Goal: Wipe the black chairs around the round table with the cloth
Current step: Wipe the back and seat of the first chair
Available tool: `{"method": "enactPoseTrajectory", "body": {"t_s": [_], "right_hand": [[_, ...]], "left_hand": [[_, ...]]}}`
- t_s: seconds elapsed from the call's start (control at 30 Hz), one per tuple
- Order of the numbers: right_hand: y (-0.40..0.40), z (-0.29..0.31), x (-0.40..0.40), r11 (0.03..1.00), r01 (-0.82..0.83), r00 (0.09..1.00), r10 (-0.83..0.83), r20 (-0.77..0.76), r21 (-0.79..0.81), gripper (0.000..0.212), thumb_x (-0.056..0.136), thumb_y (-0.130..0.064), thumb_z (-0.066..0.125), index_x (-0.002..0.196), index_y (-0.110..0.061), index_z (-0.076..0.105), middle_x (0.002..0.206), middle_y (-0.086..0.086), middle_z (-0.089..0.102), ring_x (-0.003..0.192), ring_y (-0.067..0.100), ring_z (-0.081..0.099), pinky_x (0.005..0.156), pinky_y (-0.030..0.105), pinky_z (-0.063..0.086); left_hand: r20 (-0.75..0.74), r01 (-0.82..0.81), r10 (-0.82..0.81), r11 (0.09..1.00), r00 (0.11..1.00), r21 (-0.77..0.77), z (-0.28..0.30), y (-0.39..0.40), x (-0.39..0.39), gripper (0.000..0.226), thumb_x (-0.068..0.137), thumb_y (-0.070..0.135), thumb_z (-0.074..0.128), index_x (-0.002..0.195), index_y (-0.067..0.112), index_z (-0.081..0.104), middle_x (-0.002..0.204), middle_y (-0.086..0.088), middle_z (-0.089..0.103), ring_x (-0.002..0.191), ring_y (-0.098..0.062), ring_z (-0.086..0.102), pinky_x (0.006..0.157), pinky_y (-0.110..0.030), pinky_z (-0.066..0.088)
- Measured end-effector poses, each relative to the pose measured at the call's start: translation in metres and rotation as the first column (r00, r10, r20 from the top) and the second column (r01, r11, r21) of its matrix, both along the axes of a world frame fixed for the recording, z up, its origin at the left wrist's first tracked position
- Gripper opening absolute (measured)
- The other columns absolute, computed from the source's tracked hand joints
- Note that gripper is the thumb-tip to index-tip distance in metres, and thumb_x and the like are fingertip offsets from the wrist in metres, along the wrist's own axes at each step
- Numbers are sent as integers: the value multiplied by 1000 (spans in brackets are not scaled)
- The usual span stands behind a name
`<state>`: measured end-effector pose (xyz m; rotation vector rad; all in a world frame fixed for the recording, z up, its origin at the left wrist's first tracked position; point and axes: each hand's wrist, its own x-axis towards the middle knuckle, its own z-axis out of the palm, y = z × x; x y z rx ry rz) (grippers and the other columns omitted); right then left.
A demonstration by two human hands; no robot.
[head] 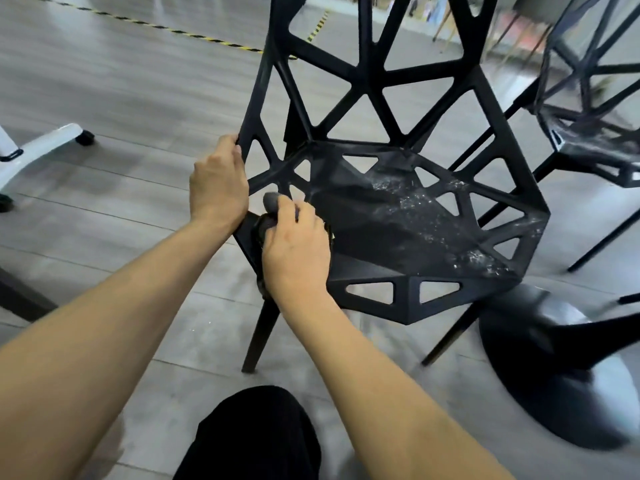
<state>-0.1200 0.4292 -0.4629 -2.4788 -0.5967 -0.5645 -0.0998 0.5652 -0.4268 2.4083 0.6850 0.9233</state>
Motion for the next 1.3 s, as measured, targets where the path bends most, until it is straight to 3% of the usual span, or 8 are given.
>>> {"method": "enactPoseTrajectory", "body": {"t_s": [0.3, 0.43, 0.57, 0.7, 0.8, 0.87, 0.97, 1.3], "right_hand": [[-153, 28, 103, 950, 274, 914, -305, -268, -149, 35, 96, -26, 44, 125, -18, 62, 122, 18, 58, 111, 43, 56, 92, 47, 44], [-107, 25, 68, 984, 104, 959, -138, -249, -148, 36, 94, -23, 47, 129, -15, 49, 119, 19, 57, 105, 42, 55, 90, 48, 41], [-41, 15, 21, 973, -220, 949, 197, -248, -68, 36, 88, -15, 56, 124, -14, 57, 121, 16, 54, 102, 41, 54, 88, 47, 41], [-65, 16, 33, 958, -279, 931, 256, -261, -56, 38, 93, -19, 55, 130, -22, 59, 127, 10, 55, 108, 36, 54, 92, 45, 45], [-129, 20, 82, 991, -102, 944, 68, -322, -91, 41, 92, -18, 50, 128, -33, 62, 127, 6, 57, 114, 32, 56, 97, 42, 47], [-178, 26, 119, 991, 1, 946, -45, -320, -137, 42, 91, -16, 49, 126, -34, 63, 126, 5, 60, 116, 30, 57, 98, 37, 47], [-224, 30, 151, 985, 23, 958, -71, -277, -173, 41, 91, -12, 50, 126, -29, 64, 125, 2, 61, 119, 26, 55, 99, 34, 43], [-128, 16, 55, 935, -348, 897, 354, -264, 68, 39, 87, -14, 56, 124, -21, 67, 123, 1, 63, 112, 22, 59, 98, 35, 46]], "left_hand": [[-18, -41, 43, 994, 999, 98, 5, 2, 1, 32, 108, 20, 37, 132, 12, 57, 98, -25, 67, 90, -49, 57, 73, -52, 43], [-80, -78, 91, 985, 993, 155, 4, 9, 6, 30, 105, 12, 40, 131, 8, 55, 104, -26, 64, 92, -48, 58, 73, -54, 46], [-3, 15, -15, 927, 1000, 374, 7, -16, 7, 54, 87, -4, 44, 140, 6, 46, 139, -20, 50, 121, -44, 49, 95, -53, 40], [120, 296, -312, 946, 943, 134, -3, -74, 10, 48, 89, -6, 41, 136, 4, 48, 137, -18, 52, 125, -39, 50, 105, -52, 42], [-119, 427, -425, 904, 897, -11, -26, -91, 15, 39, 101, 13, 45, 140, 7, 48, 150, -14, 44, 138, -35, 42, 115, -52, 33], [-368, 460, -411, 886, 834, 53, -38, -93, 16, 48, 104, 34, 41, 146, 12, 46, 159, -10, 36, 147, -30, 31, 121, -47, 26], [-483, 480, -371, 868, 793, 123, -40, -92, 17, 54, 105, 43, 32, 151, 17, 43, 162, -5, 32, 151, -25, 22, 123, -39, 16], [-554, 502, -371, 859, 745, 101, -34, -89, 13, 48, 103, 23, 34, 150, 18, 44, 158, -3, 39, 146, -24, 35, 120, -35, 20]]}}
